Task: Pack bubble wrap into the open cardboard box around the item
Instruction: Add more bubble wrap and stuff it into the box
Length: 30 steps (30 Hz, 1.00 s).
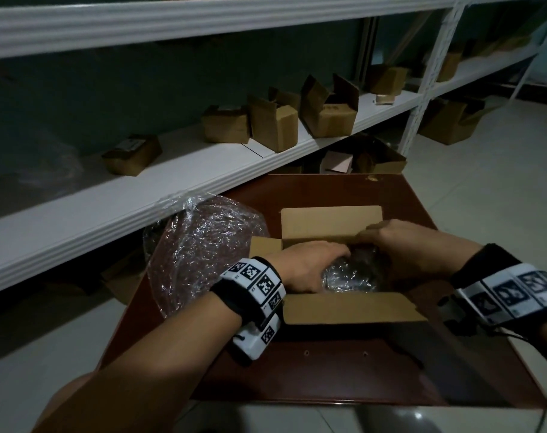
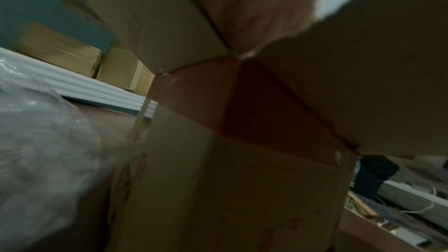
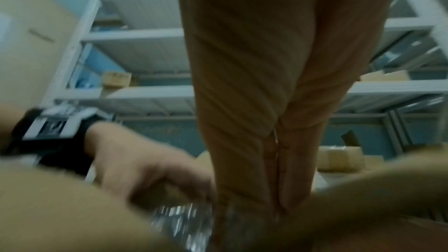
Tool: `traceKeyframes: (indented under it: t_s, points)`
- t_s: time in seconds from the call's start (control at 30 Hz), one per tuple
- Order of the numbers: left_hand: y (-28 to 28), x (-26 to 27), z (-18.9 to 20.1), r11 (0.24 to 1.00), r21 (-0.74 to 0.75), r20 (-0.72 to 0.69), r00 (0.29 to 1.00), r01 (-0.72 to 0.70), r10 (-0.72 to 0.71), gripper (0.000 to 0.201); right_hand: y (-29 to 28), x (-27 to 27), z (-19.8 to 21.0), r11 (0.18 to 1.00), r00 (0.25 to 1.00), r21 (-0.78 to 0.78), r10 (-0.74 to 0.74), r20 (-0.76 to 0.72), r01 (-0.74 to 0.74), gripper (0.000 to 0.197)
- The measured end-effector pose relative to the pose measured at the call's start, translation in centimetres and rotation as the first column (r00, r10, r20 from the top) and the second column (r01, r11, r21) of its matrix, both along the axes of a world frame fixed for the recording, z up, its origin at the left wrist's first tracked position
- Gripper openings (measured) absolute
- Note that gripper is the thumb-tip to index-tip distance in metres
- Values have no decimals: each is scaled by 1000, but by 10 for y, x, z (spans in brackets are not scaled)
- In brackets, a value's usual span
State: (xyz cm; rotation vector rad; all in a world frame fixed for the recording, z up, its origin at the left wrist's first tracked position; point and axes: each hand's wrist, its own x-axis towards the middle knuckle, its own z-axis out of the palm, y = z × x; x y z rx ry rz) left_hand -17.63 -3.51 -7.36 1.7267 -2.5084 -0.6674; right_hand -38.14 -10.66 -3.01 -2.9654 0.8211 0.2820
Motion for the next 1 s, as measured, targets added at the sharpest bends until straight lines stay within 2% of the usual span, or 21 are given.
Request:
traceKeyframes:
  t_s: [0.07,0.13,0.3,0.4,0.67,0.8,1.0]
  points:
    - [2,-1,1,1000,-7,28,1000,7,-7,78,13,11,-4,995,994,-100,19,-106,-30,73]
    - [4,0,2,1000,-19,35,999,12,-11,74,20,16,-6,982,984,-186,8,-178,-42,63]
    - [8,4,4,999,-49,-30,999,23,-24,65,16,13,-15,979,991,-200,17,-136,-44,52]
    - [9,7,7,998,-59,-32,999,38,-40,69,18,14,-18,976,990,-213,15,-137,-44,50]
    - [11,21,28,990,139,-87,996,24,-12,80,12,10,-17,988,995,-149,22,-102,-37,49]
    - [15,37,34,991,134,16,1000,-19,17,90,11,10,-20,988,995,-148,27,-94,-41,52]
    - [20,31,22,1000,0,122,992,-15,15,87,14,14,-26,991,993,-125,27,-113,-41,52]
